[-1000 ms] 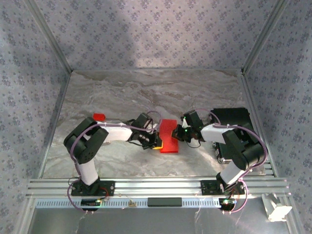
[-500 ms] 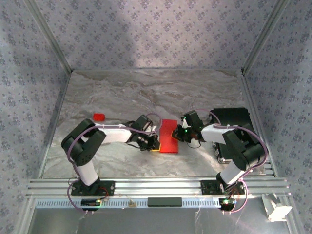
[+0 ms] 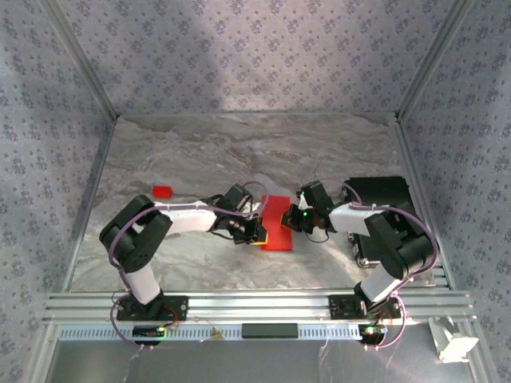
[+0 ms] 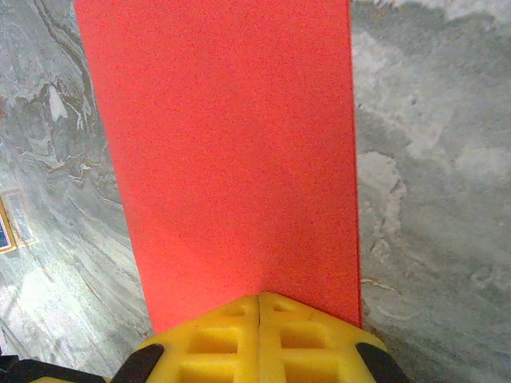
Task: Fold a paper plane with a square sheet of paper (pick it up from the middle)
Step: First fold the square sheet of paper in half at the center of the table.
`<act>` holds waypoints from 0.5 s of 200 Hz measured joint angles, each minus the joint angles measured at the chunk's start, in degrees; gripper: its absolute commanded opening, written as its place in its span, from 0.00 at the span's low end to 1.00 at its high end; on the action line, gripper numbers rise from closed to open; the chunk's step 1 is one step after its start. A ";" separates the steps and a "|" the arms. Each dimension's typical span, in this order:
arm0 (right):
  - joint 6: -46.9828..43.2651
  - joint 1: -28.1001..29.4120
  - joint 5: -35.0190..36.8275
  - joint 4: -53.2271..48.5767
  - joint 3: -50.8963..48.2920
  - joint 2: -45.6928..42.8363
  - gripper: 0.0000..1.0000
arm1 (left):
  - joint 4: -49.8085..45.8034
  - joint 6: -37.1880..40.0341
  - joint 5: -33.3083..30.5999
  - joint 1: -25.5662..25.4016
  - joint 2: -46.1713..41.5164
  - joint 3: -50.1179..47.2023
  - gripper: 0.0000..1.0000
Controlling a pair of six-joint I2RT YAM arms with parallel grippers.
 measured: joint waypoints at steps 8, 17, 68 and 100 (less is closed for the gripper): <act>0.00 0.00 0.02 0.00 0.00 0.00 0.01 | 0.00 0.00 0.22 -0.13 0.31 0.00 0.05; 0.00 0.00 0.02 0.00 0.00 0.00 0.01 | -0.20 0.09 0.28 -0.31 0.79 -0.02 0.05; -0.02 0.00 0.57 -0.85 -0.04 -0.48 0.01 | -1.95 2.86 -0.37 -1.11 2.82 -0.15 0.04; -0.02 0.00 0.57 -0.90 -0.04 -0.50 0.01 | -2.62 5.68 -1.90 -1.97 2.14 -0.13 0.04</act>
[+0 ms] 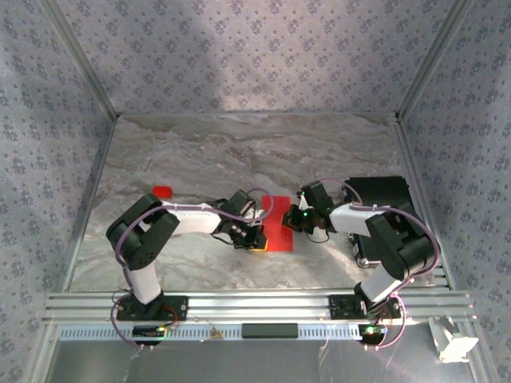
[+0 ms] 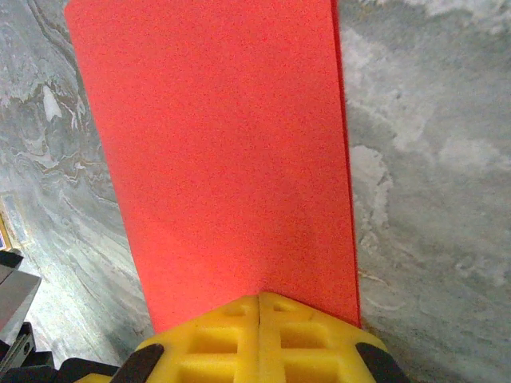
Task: Fold a paper plane with a square sheet of paper (pick it up from the middle)
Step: First fold the square sheet of paper in half at the center of the table.
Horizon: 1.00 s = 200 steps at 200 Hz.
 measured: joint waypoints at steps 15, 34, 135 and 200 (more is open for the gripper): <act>0.00 0.00 0.00 0.00 0.00 0.00 0.01 | -0.66 1.38 -0.39 -0.15 -0.20 0.00 0.04; 0.00 -0.02 0.00 0.00 0.00 0.00 0.01 | -0.87 2.67 -0.57 -0.22 -0.66 -0.37 0.05; -1.97 -0.59 -0.04 -2.91 1.14 -0.02 0.01 | 0.46 0.22 -2.16 5.16 -8.72 -0.13 0.06; -1.97 -0.59 -0.04 -3.08 1.20 -0.02 0.01 | 8.00 -4.52 4.66 6.43 4.13 5.84 0.07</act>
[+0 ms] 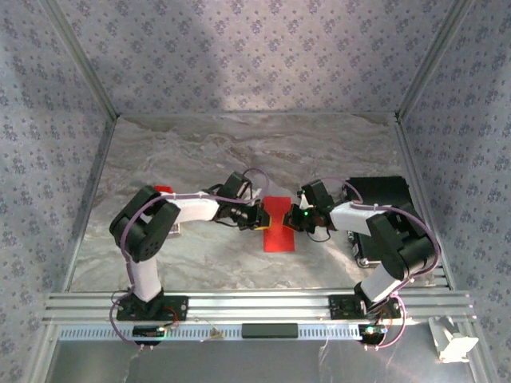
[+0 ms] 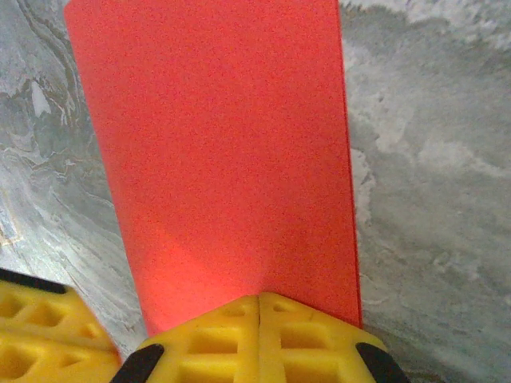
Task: Fold a paper plane with a square sheet of paper (pick it up from the middle)
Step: First fold the square sheet of paper in half at the center of the table.
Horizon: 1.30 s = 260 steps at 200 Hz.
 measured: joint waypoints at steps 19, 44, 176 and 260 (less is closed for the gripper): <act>0.00 0.00 0.00 0.00 0.00 0.04 0.01 | -0.09 -0.11 1.42 -0.28 0.96 0.00 0.07; 0.02 0.00 0.00 -0.02 0.07 0.07 0.01 | -1.68 1.64 2.16 -1.22 1.18 -0.02 0.07; 0.02 0.00 0.00 -0.02 0.07 0.07 0.02 | -6.51 5.44 -0.42 -1.57 -1.53 -1.40 0.08; 0.04 0.04 0.02 0.02 0.04 0.04 0.02 | -5.29 4.42 -1.16 0.61 2.95 4.61 0.07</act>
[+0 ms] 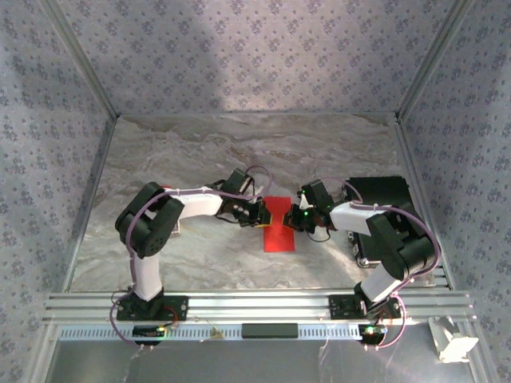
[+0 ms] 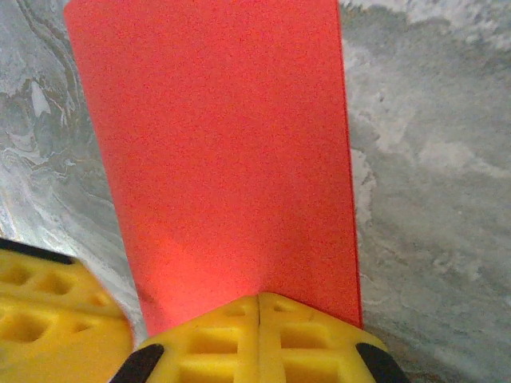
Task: Fold a paper plane with a square sheet of paper (pick it up from the middle)
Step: First fold the square sheet of paper in half at the center of the table.
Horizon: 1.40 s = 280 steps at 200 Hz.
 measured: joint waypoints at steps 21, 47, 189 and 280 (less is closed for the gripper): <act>0.00 0.02 0.00 0.00 0.00 0.00 0.02 | 0.15 -0.02 -0.46 0.02 1.99 -0.50 0.07; 0.00 0.02 0.00 0.00 0.00 0.00 0.02 | 0.94 -0.07 -0.20 0.24 2.05 -0.81 0.07; 0.00 0.02 0.17 -0.04 0.00 -0.04 0.02 | -1.95 1.31 0.11 3.19 6.40 6.23 0.08; 0.00 0.02 0.20 -0.20 0.00 -0.04 0.02 | -3.93 2.45 0.24 3.63 5.31 6.60 0.09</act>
